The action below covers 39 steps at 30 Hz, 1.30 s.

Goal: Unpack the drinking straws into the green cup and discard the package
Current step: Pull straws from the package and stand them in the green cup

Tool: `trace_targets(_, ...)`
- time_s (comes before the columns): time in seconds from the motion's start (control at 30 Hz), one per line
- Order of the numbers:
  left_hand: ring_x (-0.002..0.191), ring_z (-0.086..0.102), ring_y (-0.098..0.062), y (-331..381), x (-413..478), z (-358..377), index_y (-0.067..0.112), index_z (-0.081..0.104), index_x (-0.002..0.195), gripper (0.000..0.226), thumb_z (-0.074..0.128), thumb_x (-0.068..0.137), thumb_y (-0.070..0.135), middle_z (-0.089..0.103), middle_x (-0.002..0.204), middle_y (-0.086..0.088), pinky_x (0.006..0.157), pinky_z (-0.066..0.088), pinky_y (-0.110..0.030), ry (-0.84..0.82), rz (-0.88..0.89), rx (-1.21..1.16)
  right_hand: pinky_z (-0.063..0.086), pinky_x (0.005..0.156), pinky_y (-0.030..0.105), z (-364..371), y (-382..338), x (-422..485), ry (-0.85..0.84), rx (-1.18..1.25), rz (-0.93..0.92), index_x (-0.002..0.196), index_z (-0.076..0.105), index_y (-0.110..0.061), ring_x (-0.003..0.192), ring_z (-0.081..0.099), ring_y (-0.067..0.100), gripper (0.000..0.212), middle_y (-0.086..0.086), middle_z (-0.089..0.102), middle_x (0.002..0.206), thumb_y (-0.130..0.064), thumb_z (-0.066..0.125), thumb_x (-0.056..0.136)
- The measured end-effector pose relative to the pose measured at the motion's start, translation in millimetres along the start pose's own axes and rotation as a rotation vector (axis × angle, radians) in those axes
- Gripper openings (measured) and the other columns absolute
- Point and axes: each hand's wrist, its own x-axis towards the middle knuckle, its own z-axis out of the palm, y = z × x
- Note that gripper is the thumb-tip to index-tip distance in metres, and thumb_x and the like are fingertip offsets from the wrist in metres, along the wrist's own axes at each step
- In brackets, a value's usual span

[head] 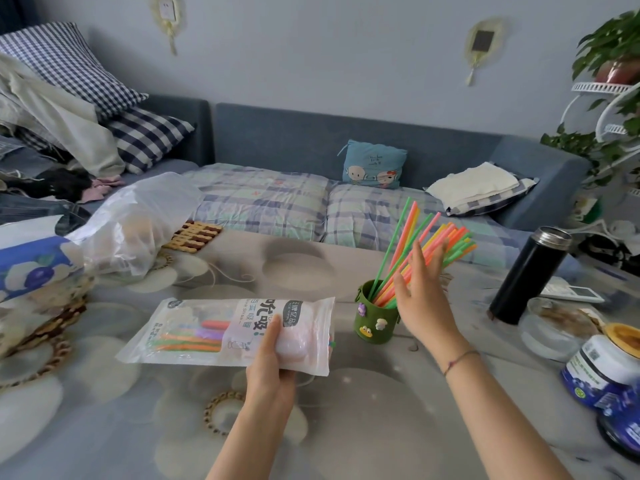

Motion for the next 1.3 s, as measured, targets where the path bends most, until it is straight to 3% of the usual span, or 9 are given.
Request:
trace_targets(0.2,0.12,0.06,-0.042,0.6,-1.1,0.1,0.012,0.055,0.134,0.066,0.077,0.074,0.029,0.065,0.13,-0.017,0.095,0.047,-0.064,0.048,0.049,-0.036,0.054,0.065,0.04,27.1,3.0,-24.3,0.033,0.133,-0.038,0.148,0.016,-0.024,0.109,0.061,0.036,0.056,0.0,-0.015,0.159,-0.019,0.038,0.097)
trace_targets(0.33,0.12,0.061,-0.037,5.0,-2.4,1.2,0.011,0.055,0.134,0.064,0.077,0.076,0.024,0.065,0.13,-0.015,0.092,0.052,-0.059,0.07,0.066,-0.066,0.053,0.084,0.046,21.5,5.6,-11.1,0.105,0.266,-0.144,0.13,0.047,-0.015,0.115,0.053,0.021,0.038,0.003,0.036,0.14,-0.009,0.047,0.092)
trace_targets(0.53,0.118,0.063,-0.031,6.3,-3.6,3.9,0.013,0.055,0.134,0.052,0.07,0.085,0.022,0.066,0.129,-0.011,0.099,0.048,-0.057,0.046,0.099,-0.073,0.044,0.101,0.036,17.6,1.1,-5.3,-0.011,0.689,0.111,0.115,0.056,-0.009,0.116,0.054,0.019,0.022,0.008,0.058,0.124,-0.013,0.048,0.095)
trace_targets(0.63,0.089,0.073,-0.012,4.7,-7.3,8.9,0.016,0.063,0.12,0.032,0.067,0.088,0.019,0.074,0.109,-0.002,0.071,0.06,-0.032,0.046,0.2,-0.019,0.052,0.081,0.034,46.3,-21.0,-44.7,-0.152,1.079,0.361,0.101,0.058,-0.013,0.092,0.062,0.021,0.022,0.012,0.063,0.109,-0.023,0.039,0.099)
trace_targets(0.73,0.082,0.073,-0.003,0.7,-14.8,14.3,0.021,0.066,0.105,0.02,0.068,0.087,0.014,0.075,0.099,0.006,0.061,0.057,-0.018,0.049,0.33,0.12,0.052,0.082,0.035,71.6,-36.0,-74.4,-0.345,1.498,0.702,0.112,0.06,-0.008,0.095,0.065,0.024,0.043,0.012,0.067,0.107,-0.039,0.036,0.096)
trace_targets(0.87,0.08,0.072,0.0,-4.6,-26.8,21.5,0.011,0.069,0.109,0.03,0.076,0.079,0.011,0.076,0.096,0.004,0.06,0.054,-0.013,0.022,0.435,0.322,0.051,0.094,0.042,89.2,-41.4,-87.4,-0.381,1.832,0.823,0.127,0.057,-0.008,0.111,0.062,0.031,0.048,0.017,0.063,0.125,-0.036,0.033,0.095)
trace_targets(1.03,0.073,0.072,0.002,-7.3,-27.3,22.7,0.016,0.069,0.104,0.025,0.074,0.081,0.009,0.077,0.081,0.012,0.052,0.053,-0.013,-0.005,0.439,0.355,0.052,0.085,0.043,93.0,-33.6,-87.6,-0.136,1.622,0.93,0.111,0.063,-0.006,0.095,0.064,0.03,0.038,0.013,0.071,0.092,-0.032,0.038,0.099)
trace_targets(1.2,0.093,0.072,-0.007,-6.5,-24.6,19.3,0.017,0.066,0.113,0.031,0.073,0.083,0.014,0.076,0.103,0.004,0.078,0.056,-0.024,0.062,0.387,0.22,0.05,0.08,0.028,88.6,-32.4,-95.7,-0.007,0.971,0.404,0.094,0.053,-0.026,0.086,0.061,0.015,0.019,0.002,0.064,0.092,-0.039,0.039,0.097)
trace_targets(1.3,0.081,0.072,-0.003,-4.7,-20.1,17.2,0.02,0.065,0.107,0.021,0.068,0.088,0.013,0.074,0.101,0.004,0.06,0.056,-0.019,0.058,0.306,0.125,0.05,0.065,0.026,81.8,-27.9,-94.5,-0.028,0.874,0.224,0.085,0.051,-0.026,0.069,0.057,0.013,0.012,0.004,0.061,0.077,-0.031,0.047,0.095)
